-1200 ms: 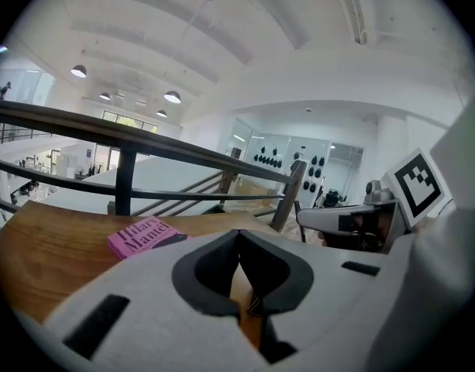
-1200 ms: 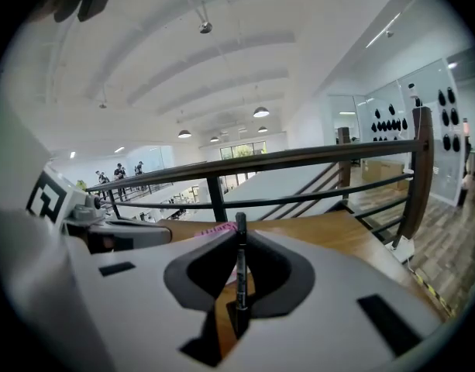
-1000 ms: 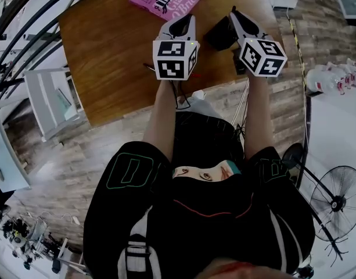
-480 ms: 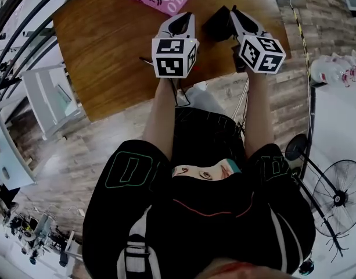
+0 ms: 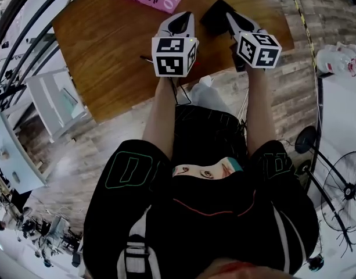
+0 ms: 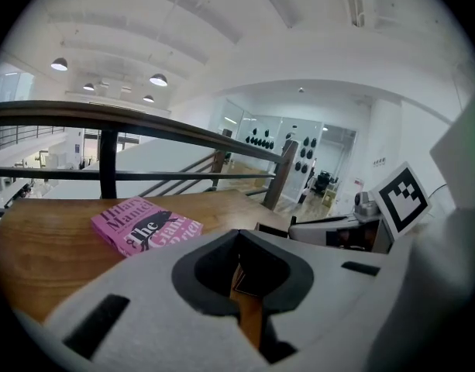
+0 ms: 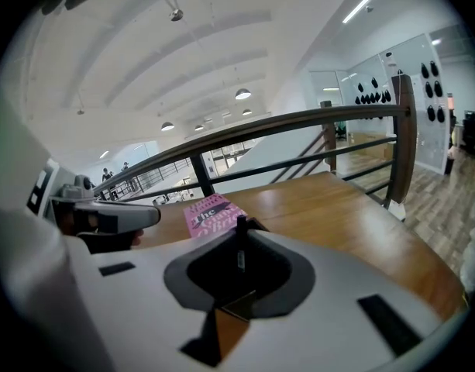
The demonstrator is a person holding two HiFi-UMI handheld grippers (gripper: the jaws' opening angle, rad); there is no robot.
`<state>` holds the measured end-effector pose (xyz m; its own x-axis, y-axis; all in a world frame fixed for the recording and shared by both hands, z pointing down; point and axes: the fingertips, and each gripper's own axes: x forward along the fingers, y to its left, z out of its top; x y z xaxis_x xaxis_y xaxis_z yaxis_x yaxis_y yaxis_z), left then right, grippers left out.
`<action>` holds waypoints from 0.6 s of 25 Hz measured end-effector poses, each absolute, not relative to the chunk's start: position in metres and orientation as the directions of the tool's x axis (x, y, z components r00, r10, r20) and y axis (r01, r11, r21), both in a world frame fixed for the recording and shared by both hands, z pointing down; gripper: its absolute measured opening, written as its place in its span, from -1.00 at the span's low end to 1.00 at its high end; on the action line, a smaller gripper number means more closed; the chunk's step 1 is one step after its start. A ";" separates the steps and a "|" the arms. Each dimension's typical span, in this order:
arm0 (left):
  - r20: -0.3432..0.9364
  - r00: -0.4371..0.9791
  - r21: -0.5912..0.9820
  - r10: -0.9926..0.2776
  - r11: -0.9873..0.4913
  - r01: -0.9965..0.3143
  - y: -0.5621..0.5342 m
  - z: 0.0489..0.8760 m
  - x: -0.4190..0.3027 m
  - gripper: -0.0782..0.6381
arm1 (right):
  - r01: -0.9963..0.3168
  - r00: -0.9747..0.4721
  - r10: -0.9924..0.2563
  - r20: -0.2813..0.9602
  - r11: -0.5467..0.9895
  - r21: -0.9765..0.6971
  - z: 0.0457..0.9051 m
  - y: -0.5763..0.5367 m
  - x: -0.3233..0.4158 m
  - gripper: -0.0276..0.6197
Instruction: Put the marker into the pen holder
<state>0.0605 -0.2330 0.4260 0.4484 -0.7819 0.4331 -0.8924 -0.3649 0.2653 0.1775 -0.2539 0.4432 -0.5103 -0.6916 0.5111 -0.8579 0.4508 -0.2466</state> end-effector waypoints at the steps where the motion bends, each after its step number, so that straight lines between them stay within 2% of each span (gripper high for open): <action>1: 0.437 0.453 0.263 -0.777 -0.371 -0.891 -0.231 0.427 0.062 -0.76 | -0.859 -0.509 -0.689 0.516 0.448 -0.249 0.446 -0.251 0.178 -0.77; 15: 0.459 0.489 0.251 -0.742 -0.420 -0.872 -0.214 0.433 0.062 -0.76 | -0.888 -0.459 -0.744 0.486 0.377 -0.262 0.444 -0.236 0.188 -0.73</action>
